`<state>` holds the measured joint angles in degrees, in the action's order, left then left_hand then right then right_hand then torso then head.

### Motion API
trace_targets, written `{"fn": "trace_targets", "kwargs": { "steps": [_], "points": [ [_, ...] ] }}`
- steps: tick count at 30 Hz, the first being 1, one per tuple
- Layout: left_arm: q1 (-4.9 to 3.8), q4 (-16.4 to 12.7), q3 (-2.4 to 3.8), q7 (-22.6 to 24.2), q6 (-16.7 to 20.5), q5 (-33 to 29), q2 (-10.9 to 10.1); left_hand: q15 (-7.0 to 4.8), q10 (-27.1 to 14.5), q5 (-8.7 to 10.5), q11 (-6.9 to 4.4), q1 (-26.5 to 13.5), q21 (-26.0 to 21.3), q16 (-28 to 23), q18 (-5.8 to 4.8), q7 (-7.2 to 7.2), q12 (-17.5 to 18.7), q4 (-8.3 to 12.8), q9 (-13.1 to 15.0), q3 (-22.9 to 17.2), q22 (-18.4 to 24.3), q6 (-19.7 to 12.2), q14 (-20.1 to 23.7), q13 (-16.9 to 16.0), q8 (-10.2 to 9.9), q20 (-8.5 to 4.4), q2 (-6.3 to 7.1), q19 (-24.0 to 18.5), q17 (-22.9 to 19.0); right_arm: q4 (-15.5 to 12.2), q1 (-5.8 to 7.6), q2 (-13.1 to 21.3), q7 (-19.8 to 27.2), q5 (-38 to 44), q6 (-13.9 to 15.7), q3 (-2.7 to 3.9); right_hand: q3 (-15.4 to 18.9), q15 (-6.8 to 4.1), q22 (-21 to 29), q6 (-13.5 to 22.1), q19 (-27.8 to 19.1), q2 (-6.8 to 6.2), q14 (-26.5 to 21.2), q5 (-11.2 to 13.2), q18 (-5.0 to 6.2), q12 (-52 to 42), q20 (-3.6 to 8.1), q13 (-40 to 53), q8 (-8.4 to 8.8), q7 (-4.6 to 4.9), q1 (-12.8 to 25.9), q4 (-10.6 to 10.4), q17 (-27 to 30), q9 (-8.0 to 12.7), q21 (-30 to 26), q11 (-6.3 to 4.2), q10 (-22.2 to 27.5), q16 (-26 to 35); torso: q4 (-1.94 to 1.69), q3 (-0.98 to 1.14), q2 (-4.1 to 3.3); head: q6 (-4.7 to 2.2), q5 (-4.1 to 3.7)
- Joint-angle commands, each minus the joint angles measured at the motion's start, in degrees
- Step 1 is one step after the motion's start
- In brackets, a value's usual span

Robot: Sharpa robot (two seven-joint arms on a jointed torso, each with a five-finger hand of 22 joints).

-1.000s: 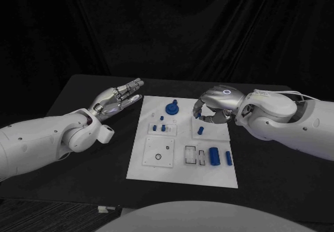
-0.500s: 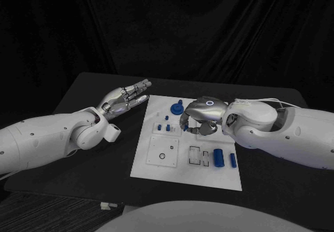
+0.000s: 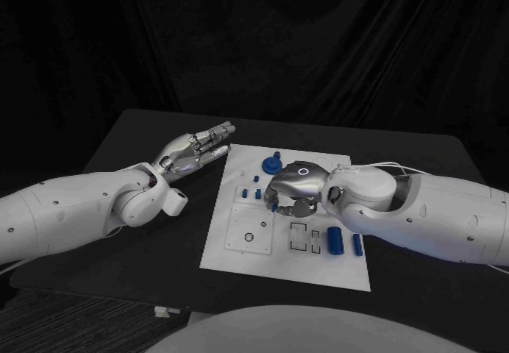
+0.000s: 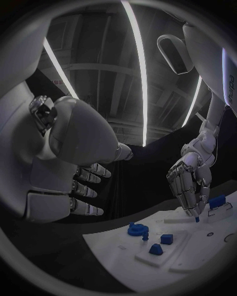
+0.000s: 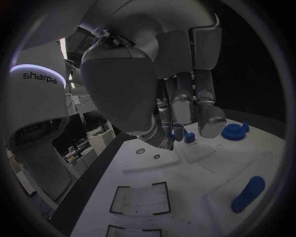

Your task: Assemble the parts on the task board

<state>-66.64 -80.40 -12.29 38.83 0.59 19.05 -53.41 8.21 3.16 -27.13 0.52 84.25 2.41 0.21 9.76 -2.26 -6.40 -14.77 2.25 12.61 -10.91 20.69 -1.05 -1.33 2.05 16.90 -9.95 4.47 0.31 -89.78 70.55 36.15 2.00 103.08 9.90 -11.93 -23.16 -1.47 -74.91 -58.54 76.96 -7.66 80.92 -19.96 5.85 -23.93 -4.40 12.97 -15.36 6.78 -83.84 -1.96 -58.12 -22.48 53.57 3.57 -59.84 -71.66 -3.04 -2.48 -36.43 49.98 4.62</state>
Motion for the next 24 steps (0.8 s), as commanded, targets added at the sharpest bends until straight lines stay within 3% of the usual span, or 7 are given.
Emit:
{"fn": "trace_targets", "kwargs": {
  "steps": [1, 24],
  "points": [
    [0.09, -0.07, 0.05, 8.06, -0.77, -0.42, 0.14, 0.06, 0.25, -0.32, 0.22, 0.57, 0.33, 0.19, 0.37, -0.26, -0.24, 0.19, 0.06, 0.02, 0.04, 0.12, -0.25, -0.1, 0.29, -0.15, -0.14, 0.45, 0.08, 0.24, -0.33, -0.34, -1.04, 1.82, -0.29, 0.04, -0.27, 0.44, -6.15, 0.06, -0.24, -0.17, 0.0, -0.14, 0.77, 0.21, -0.21, 0.02, 0.28, 0.34, -0.3, -0.03, -0.05, 0.05, -0.33, -0.11, -0.39, -0.01, 0.0, -0.04, -0.04, 0.02, 0.04],
    [0.29, 0.28, 0.06, 7.85, -1.16, -0.42, 0.32, 0.28, 0.35, -0.41, 0.47, 0.77, 0.49, 0.36, 0.38, -0.62, -0.26, 0.17, 0.14, -0.03, -0.3, 0.88, -0.81, -0.08, 0.41, -0.12, -0.29, 0.84, 0.22, -0.09, -1.24, -1.82, -1.57, 1.95, 0.44, 0.04, -0.29, 0.45, -6.11, 0.13, -0.3, -0.24, 0.03, -0.13, 0.82, 0.19, -0.27, 0.01, 0.5, 0.38, -0.29, 0.08, -0.17, 0.14, -0.46, -0.12, -0.64, -0.09, 0.0, -0.06, 0.01, 0.02, 0.36]
  ]
}}
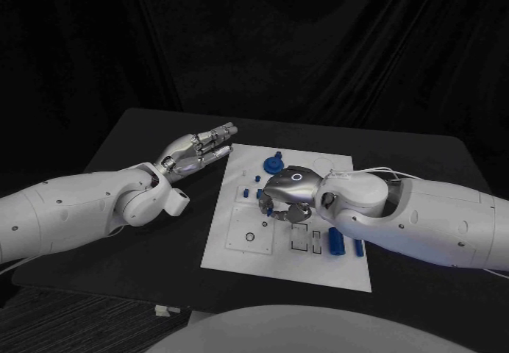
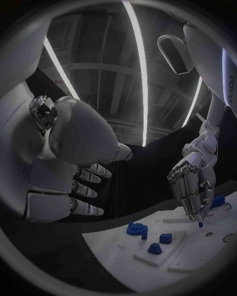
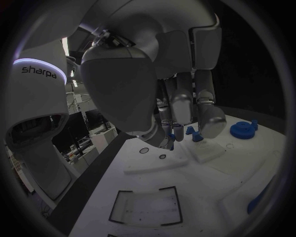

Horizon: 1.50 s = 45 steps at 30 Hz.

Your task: Assemble the parts on the task board

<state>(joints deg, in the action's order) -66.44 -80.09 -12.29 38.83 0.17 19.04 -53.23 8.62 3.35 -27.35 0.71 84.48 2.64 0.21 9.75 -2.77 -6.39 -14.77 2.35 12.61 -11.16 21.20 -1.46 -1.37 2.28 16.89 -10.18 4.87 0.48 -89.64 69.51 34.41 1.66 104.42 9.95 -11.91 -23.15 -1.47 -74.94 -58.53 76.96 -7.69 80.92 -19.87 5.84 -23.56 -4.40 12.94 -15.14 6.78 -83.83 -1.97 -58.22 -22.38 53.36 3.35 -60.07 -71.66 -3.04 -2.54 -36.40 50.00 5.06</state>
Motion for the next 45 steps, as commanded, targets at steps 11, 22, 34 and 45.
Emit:
{"fn": "trace_targets", "kwargs": {
  "steps": [11, 22, 34, 45],
  "points": [
    [0.17, 0.1, 0.06, 7.67, -0.87, -0.41, 0.22, -0.04, 0.12, -0.23, 0.34, 0.65, 0.36, 0.44, 0.39, -0.19, -0.22, 0.18, 0.06, -0.07, -0.21, 0.5, -0.64, -0.02, 0.2, -0.11, -0.14, 0.63, 0.11, -0.34, -1.08, -0.41, -1.36, 0.6, 0.47, 0.03, -0.35, 0.44, -6.08, 0.13, -0.3, -0.22, 0.01, -0.3, 0.84, -0.17, -0.3, 0.04, 0.4, 0.39, -0.35, 0.18, 0.0, 0.09, -0.23, 0.09, -0.55, -0.05, 0.07, 0.01, -0.04, 0.0, -0.14],
    [0.27, 0.48, 0.06, 7.3, -1.16, -0.41, 0.33, 0.02, 0.1, -0.19, 0.4, 0.7, 0.49, 0.48, 0.42, -0.28, -0.19, 0.16, 0.09, -0.09, -0.5, 0.76, -0.77, -0.01, 0.23, -0.11, -0.19, 0.92, 0.14, 0.02, -1.88, -0.82, -1.33, 0.6, 0.55, 0.03, -0.4, 0.44, -5.94, 0.11, -0.53, -0.23, -0.11, -0.47, 0.97, -0.14, -0.32, 0.03, 0.5, 0.4, -0.38, 0.28, 0.36, 0.13, -0.83, 0.09, -0.63, 0.17, 0.03, 0.01, 0.0, 0.0, -0.34],
    [0.44, 0.93, 0.06, 7.15, -1.38, -0.41, 0.39, 0.04, 0.1, -0.16, 0.42, 0.7, 0.53, 0.48, 0.43, -0.3, -0.19, 0.14, 0.09, -0.08, -0.56, 0.82, -0.79, -0.01, 0.24, -0.11, -0.21, 0.99, 0.14, 0.46, -2.32, -1.3, -1.51, 0.6, 0.2, 0.03, -0.41, 0.44, -5.95, 0.1, -0.53, -0.24, -0.11, -0.5, 0.97, -0.13, -0.33, 0.02, 0.53, 0.41, -0.37, 0.3, 0.31, 0.14, -0.79, 0.09, -0.65, 0.15, 0.04, 0.0, 0.0, 0.0, -0.35],
    [0.61, 1.11, 0.06, 6.99, -1.58, -0.41, 0.44, 0.08, 0.09, -0.13, 0.45, 0.71, 0.57, 0.5, 0.43, -0.34, -0.16, 0.11, 0.09, -0.09, -0.62, 0.86, -0.86, -0.01, 0.24, -0.11, -0.25, 1.09, 0.16, 0.66, -2.6, -1.6, -1.66, 0.6, -0.05, 0.03, -0.46, 0.44, -5.94, 0.08, -0.55, -0.21, -0.11, -0.6, 0.99, -0.13, -0.35, 0.02, 0.61, 0.41, -0.4, 0.38, 0.27, 0.17, -0.82, 0.08, -0.74, 0.13, 0.01, 0.0, 0.01, 0.0, -0.28]
  ]
}}
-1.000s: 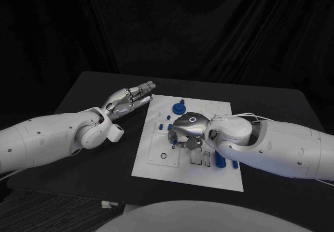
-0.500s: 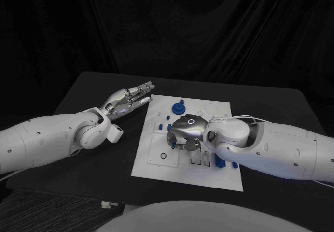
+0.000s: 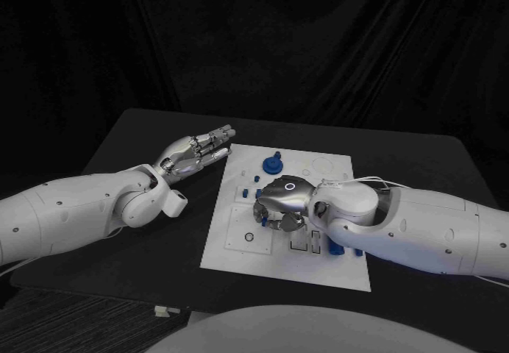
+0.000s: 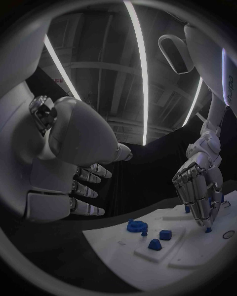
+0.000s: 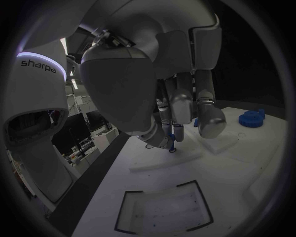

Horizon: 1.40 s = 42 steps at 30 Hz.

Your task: Assemble the parts on the task board

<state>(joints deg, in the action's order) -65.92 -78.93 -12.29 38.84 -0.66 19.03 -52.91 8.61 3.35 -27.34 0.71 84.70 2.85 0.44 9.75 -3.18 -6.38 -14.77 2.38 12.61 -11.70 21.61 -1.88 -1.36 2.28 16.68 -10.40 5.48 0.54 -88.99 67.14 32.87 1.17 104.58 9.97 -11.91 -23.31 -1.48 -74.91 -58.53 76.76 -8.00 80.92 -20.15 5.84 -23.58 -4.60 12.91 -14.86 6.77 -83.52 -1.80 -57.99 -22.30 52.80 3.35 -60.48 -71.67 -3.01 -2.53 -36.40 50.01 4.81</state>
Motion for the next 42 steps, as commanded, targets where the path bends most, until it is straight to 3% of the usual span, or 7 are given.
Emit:
{"fn": "trace_targets", "kwargs": {
  "steps": [1, 9, 17, 19, 28, 38, 42],
  "points": [
    [0.11, -0.02, 0.06, 6.95, -0.77, -0.4, 0.14, 0.09, 0.09, -0.13, 0.45, 0.48, 0.36, 0.28, 0.44, 0.07, -0.17, 0.11, 0.06, -0.09, -0.08, 0.45, -0.45, -0.02, 0.25, 0.1, -0.02, 0.48, 0.09, 0.02, -0.24, -0.07, -1.21, 0.44, -0.14, 0.03, -0.29, 0.44, -5.97, 0.07, -0.35, 0.1, -0.11, -0.31, 0.99, -0.12, -0.15, 0.05, 0.33, 0.42, -0.71, 0.21, 0.03, 0.09, -0.26, 0.09, -0.33, 0.13, -0.01, -0.02, 0.01, -0.01, -0.03],
    [0.21, 0.11, 0.06, 6.74, -1.0, -0.4, 0.24, 0.17, 0.08, -0.14, 0.5, 0.53, 0.41, 0.3, 0.43, 0.02, -0.15, 0.11, 0.06, -0.12, -0.14, 0.49, -0.53, -0.02, 0.25, 0.11, -0.07, 0.58, 0.11, 0.06, -0.34, -0.04, -1.63, 0.44, -0.92, 0.03, -0.34, 0.52, -5.84, 0.46, -0.65, -0.12, -0.36, -0.32, 1.11, 0.16, -0.25, -0.04, 0.98, 0.5, -0.6, 0.52, 0.44, 0.35, -0.81, 0.2, -0.11, 0.42, 0.01, -0.01, 0.02, -0.01, 0.01],
    [0.29, 0.21, 0.06, 6.58, -1.14, -0.4, 0.29, 0.29, 0.06, -0.18, 0.55, 0.62, 0.48, 0.33, 0.43, -0.05, -0.13, 0.13, 0.06, -0.17, -0.23, 0.55, -0.64, -0.02, 0.24, 0.13, -0.13, 0.75, 0.14, 0.1, -0.44, 0.02, -1.93, 0.44, -1.72, 0.03, -0.06, 0.41, -5.27, 3.52, -1.98, -0.74, -1.5, 2.64, 1.55, 1.39, -0.38, -0.4, 3.51, 0.1, 0.81, 0.38, 1.94, 1.32, -3.21, 0.48, 2.44, 1.5, 0.01, -0.02, 0.02, -0.01, 0.03],
    [0.3, 0.23, 0.06, 6.54, -1.17, -0.4, 0.29, 0.29, 0.06, -0.18, 0.55, 0.62, 0.48, 0.33, 0.43, -0.05, -0.13, 0.13, 0.06, -0.17, -0.23, 0.55, -0.64, -0.02, 0.24, 0.13, -0.13, 0.75, 0.14, 0.09, -0.47, 0.04, -1.98, 0.44, -2.02, 0.03, -0.02, 0.22, -5.2, 3.84, -2.14, -0.92, -1.65, 3.0, 1.62, 1.54, -0.31, -0.44, 3.79, -0.34, 1.02, 0.38, 2.05, 1.42, -3.48, 0.52, 2.79, 1.59, 0.01, -0.02, 0.02, -0.01, 0.01],
    [0.34, 0.34, 0.06, 6.43, -1.35, -0.4, 0.37, 0.43, 0.06, -0.27, 0.62, 0.77, 0.53, 0.36, 0.4, -0.17, -0.11, 0.2, 0.11, -0.27, -0.24, 0.97, -0.74, -0.02, 0.3, 0.14, -0.22, 0.88, 0.15, 0.17, -0.53, 0.04, -2.2, 0.44, -2.6, 0.03, 0.12, 0.16, -5.0, 4.26, -2.59, -1.16, -2.11, 4.44, 1.73, 1.86, -0.24, -0.52, 4.27, -0.6, 1.58, 0.23, 2.66, 1.57, -4.39, 0.67, 3.6, 2.0, 0.01, -0.01, 0.03, -0.01, 0.1],
    [0.37, 0.48, 0.06, 6.29, -1.46, -0.4, 0.41, 0.52, 0.05, -0.37, 0.71, 0.96, 0.57, 0.37, 0.36, -0.28, -0.09, 0.31, 0.16, -0.36, -0.25, 1.44, -0.79, -0.02, 0.38, 0.14, -0.26, 0.99, 0.16, 0.17, -0.56, 0.27, -2.42, 0.44, -2.63, 0.03, 1.9, 0.8, -4.21, 10.96, -3.86, -2.33, -3.58, 10.4, 2.08, 3.9, -0.81, -1.29, 8.71, -2.69, 3.57, -1.01, 4.34, 4.13, -7.98, 1.91, 10.02, 3.05, -0.02, -0.01, 0.01, -0.01, 0.1],
    [0.38, 0.52, 0.06, 6.24, -1.49, -0.4, 0.41, 0.52, 0.05, -0.37, 0.71, 0.96, 0.57, 0.37, 0.36, -0.28, -0.09, 0.31, 0.16, -0.36, -0.25, 1.44, -0.79, -0.02, 0.38, 0.14, -0.26, 0.99, 0.16, 0.08, -0.55, 0.65, -2.42, 0.44, -1.78, 0.03, 5.23, 1.1, -3.83, 14.79, -4.3, -2.09, -4.37, 12.73, 2.29, 4.44, -1.1, -1.72, 10.73, -4.05, 3.12, -1.87, 5.32, 6.23, -10.08, 2.22, 14.06, 3.6, 0.0, -0.01, 0.03, -0.01, 0.08]
  ]
}}
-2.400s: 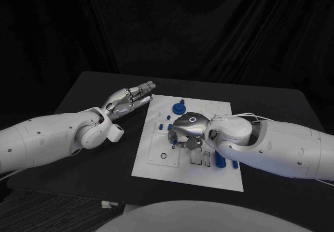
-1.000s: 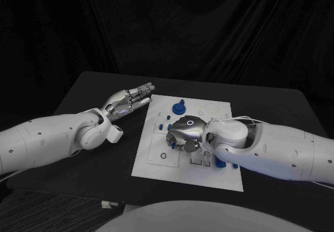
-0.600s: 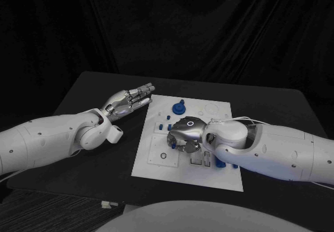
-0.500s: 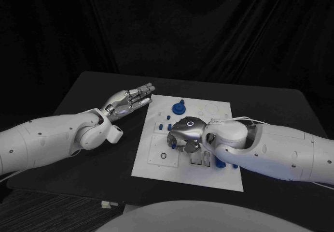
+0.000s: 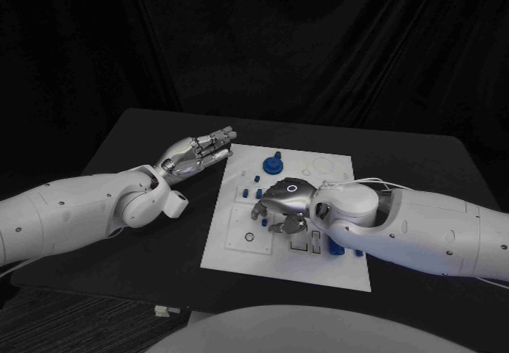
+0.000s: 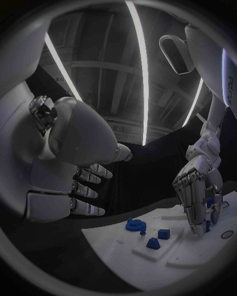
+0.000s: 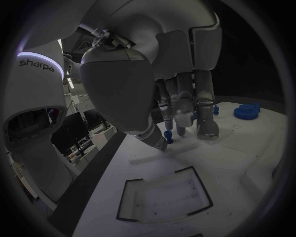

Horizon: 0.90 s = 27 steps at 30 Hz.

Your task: Assemble the parts on the task board

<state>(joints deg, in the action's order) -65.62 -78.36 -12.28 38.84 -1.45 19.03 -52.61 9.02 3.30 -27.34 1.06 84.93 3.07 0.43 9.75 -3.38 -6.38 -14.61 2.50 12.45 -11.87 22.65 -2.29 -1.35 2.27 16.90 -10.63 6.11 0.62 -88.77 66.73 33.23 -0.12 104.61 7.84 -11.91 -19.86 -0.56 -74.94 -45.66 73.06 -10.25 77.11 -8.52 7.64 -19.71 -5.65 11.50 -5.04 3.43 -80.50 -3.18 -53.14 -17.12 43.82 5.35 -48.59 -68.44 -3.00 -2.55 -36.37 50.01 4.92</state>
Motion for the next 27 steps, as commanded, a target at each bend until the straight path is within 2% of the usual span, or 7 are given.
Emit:
{"fn": "trace_targets", "kwargs": {
  "steps": [1, 5, 9, 13, 15, 19, 27],
  "points": [
    [0.09, -0.06, 0.04, 6.23, -0.7, -0.39, 0.11, 0.11, 0.1, -0.37, 0.35, 0.74, 0.35, 0.38, 0.36, -0.09, -0.1, 0.15, 0.05, -0.2, -0.07, 0.4, -0.38, -0.03, 0.38, -0.07, -0.03, 0.37, 0.07, -0.19, -0.14, 0.43, -1.15, 0.41, 0.72, 0.02, 3.24, 0.25, -3.72, 2.83, -0.69, 0.25, -0.74, 1.52, 0.55, 0.73, -0.17, -0.58, 1.06, -1.1, -0.36, -1.06, 0.69, 1.8, -1.76, 0.3, 3.65, 0.46, 0.0, 0.0, 0.0, -0.01, -0.02],
    [0.1, -0.03, 0.04, 6.24, -0.71, -0.39, 0.11, 0.14, 0.1, -0.39, 0.38, 0.79, 0.36, 0.38, 0.35, -0.12, -0.09, 0.19, 0.07, -0.22, -0.07, 0.59, -0.4, -0.03, 0.41, -0.07, -0.02, 0.4, 0.08, -0.8, 0.05, 1.54, -1.04, 0.41, 3.11, 0.03, 6.15, 0.55, -3.53, 3.44, -0.97, 0.07, -1.34, 1.92, 0.71, 1.54, -0.43, -1.84, 0.76, -1.29, -1.96, -3.3, 1.48, 3.33, -3.56, 0.65, 7.82, 0.85, 0.0, 0.0, 0.0, -0.01, 0.05],
    [0.1, -0.11, 0.04, 6.24, -0.64, -0.39, -0.02, 0.14, 0.1, -0.39, 0.38, 0.79, 0.36, 0.38, 0.35, -0.12, -0.09, 0.19, 0.07, -0.22, -0.07, 0.59, -0.4, -0.03, 0.41, -0.07, -0.02, 0.4, 0.08, -2.08, 1.35, 3.51, -1.57, 0.26, 6.25, 0.03, 7.67, 0.55, -3.72, 2.78, -0.49, -0.46, -1.11, 3.43, 0.67, 1.07, -0.45, -2.58, 0.27, -1.34, -2.63, -6.36, 1.19, 4.08, -3.43, 0.58, 8.46, 0.51, 0.02, 0.01, 0.02, -0.01, 0.28],
    [0.11, -0.2, 0.04, 6.18, -0.53, -0.39, -0.24, 0.15, 0.13, -0.43, 0.41, 0.83, 0.37, 0.39, 0.33, -0.16, -0.14, 0.22, 0.11, -0.22, -0.09, 0.88, -0.44, -0.04, 0.46, -0.07, 0.0, 0.45, 0.09, -3.57, 4.62, 6.54, -2.26, -3.21, 8.17, 0.03, 8.5, 0.35, -4.32, -0.6, 1.34, -0.99, 0.41, 4.57, 0.31, 0.49, -0.27, -3.86, -1.11, -0.5, -3.82, -10.45, -0.23, 4.7, -1.54, 0.58, 7.42, -0.59, 0.06, 0.01, 0.04, -0.01, 0.5],
    [0.11, -0.2, 0.04, 6.17, -0.49, -0.39, -0.29, 0.15, 0.13, -0.43, 0.41, 0.83, 0.37, 0.39, 0.33, -0.16, -0.14, 0.22, 0.11, -0.22, -0.09, 0.88, -0.44, -0.04, 0.46, -0.07, 0.0, 0.45, 0.09, -3.89, 6.37, 7.97, -2.55, -4.52, 8.01, 0.03, 8.58, 0.46, -4.68, -1.49, 2.12, -0.97, 1.16, 4.05, 0.07, 0.36, -0.31, -4.31, -1.26, 0.61, -4.11, -11.24, -1.3, 4.94, -0.25, 0.89, 6.9, -1.36, 0.02, 0.0, 0.06, -0.01, 0.39],
    [0.11, -0.08, 0.04, 6.28, -0.43, -0.39, -0.14, 0.14, 0.14, -0.57, 0.46, 0.88, 0.35, 0.36, 0.31, -0.22, -0.13, 0.26, 0.12, -0.23, 0.03, 0.97, -0.35, -0.04, 0.49, -0.08, 0.02, 0.43, 0.06, -3.93, 8.66, 10.79, -2.32, -7.24, 5.94, 0.03, 9.45, 0.31, -4.96, -2.47, 2.78, -1.47, 1.6, 5.14, -0.06, 0.45, -0.24, -5.13, -1.26, 0.96, -2.63, -13.43, -1.78, 5.41, 0.65, 0.53, 6.54, -1.71, -0.02, 0.01, 0.06, -0.01, -0.33],
    [0.12, 0.02, 0.04, 6.42, -0.48, -0.39, 0.26, 0.06, 0.17, -0.91, 0.61, 1.09, 0.37, 0.36, 0.26, -0.35, -0.16, 0.39, 0.14, -0.38, 0.05, 1.22, -0.36, -0.05, 0.53, -0.08, -0.09, 0.52, 0.06, -2.72, 8.73, 13.41, -2.89, -9.88, 1.28, 0.01, 10.01, 0.27, -5.61, -1.39, 4.22, -2.25, 2.99, 4.47, -0.49, 1.18, -0.1, -6.55, -0.04, 0.32, -0.83, -13.65, -3.93, 6.63, 3.25, 0.72, 7.17, -3.22, 0.0, 0.0, 0.04, -0.01, -0.72]
  ]
}}
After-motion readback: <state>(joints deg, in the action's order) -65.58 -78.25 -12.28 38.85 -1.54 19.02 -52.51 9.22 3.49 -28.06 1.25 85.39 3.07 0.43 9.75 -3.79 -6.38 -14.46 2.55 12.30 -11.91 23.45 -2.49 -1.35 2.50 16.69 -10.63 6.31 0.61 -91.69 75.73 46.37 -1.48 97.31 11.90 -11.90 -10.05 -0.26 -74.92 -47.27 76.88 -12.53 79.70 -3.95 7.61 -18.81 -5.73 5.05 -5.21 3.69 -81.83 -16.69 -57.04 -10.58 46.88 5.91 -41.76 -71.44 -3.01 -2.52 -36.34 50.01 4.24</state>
